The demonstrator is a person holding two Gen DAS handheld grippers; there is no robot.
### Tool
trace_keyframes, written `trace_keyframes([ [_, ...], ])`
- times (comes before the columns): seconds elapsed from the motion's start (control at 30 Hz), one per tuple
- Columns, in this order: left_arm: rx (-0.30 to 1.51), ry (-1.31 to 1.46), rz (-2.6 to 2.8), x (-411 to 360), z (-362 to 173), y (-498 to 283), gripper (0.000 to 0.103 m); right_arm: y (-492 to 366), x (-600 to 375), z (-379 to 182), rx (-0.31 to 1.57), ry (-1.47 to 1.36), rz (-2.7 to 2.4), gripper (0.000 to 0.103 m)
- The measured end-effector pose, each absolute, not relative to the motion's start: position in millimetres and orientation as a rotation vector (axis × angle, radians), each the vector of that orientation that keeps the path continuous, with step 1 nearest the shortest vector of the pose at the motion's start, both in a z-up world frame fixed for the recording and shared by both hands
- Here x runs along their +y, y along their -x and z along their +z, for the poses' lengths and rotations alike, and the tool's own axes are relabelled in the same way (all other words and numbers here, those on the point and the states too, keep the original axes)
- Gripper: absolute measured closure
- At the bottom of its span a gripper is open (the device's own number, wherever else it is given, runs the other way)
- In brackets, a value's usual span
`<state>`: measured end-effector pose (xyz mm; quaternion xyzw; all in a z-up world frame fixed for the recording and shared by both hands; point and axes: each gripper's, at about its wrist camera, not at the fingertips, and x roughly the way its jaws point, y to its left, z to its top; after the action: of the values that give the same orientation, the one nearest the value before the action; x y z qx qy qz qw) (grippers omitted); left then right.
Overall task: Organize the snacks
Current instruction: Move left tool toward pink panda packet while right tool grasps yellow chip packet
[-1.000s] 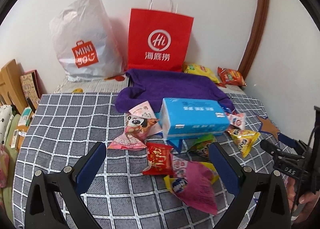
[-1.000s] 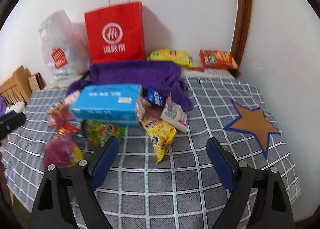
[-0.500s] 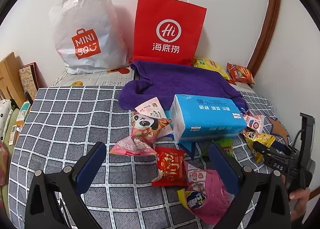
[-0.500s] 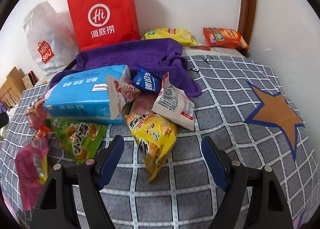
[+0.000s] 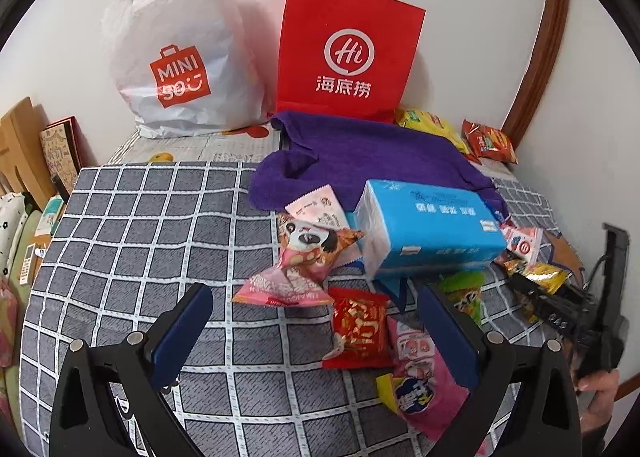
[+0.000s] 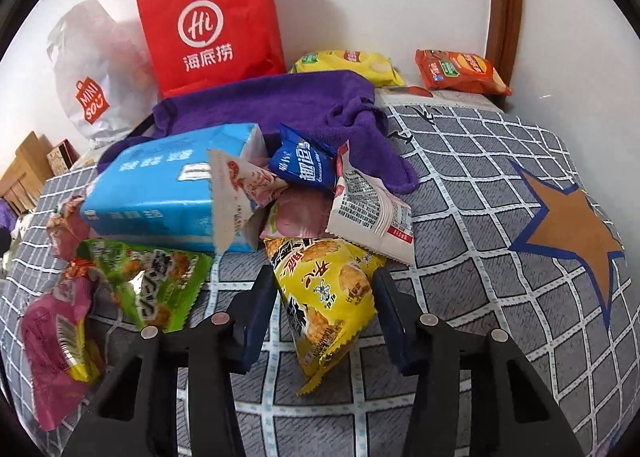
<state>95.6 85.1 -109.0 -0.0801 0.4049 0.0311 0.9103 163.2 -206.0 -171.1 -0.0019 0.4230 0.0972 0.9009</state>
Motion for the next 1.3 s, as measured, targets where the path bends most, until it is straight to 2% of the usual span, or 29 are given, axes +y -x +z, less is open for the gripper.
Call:
trace_keyframes([
  [0.3, 0.878, 0.189, 0.129, 107.6, -122.0, -93.6, 0.001, -143.3, -206.9, -156.0, 0.838, -0.007, 0.217, 0.056],
  [0.83, 0.906, 0.192, 0.072, 106.4, -145.2, -134.2, 0.004, -145.2, -214.6, -177.9, 0.86, -0.024, 0.23, 0.057],
  [1.0, 0.917, 0.15, 0.059, 101.4, -157.6, -152.6, 0.008, -150.4, -214.8, -181.8, 0.883, -0.041, 0.248, 0.057],
  [1.07, 0.898, 0.146, 0.055, 100.2, -162.8, -154.2, 0.016, -151.2, -215.3, -183.1, 0.89, -0.047, 0.251, 0.056],
  [1.3, 0.938, 0.056, 0.097, 91.6, -178.3, -157.8, 0.016, -158.3, -214.0, -191.8, 0.941, -0.047, 0.25, 0.053],
])
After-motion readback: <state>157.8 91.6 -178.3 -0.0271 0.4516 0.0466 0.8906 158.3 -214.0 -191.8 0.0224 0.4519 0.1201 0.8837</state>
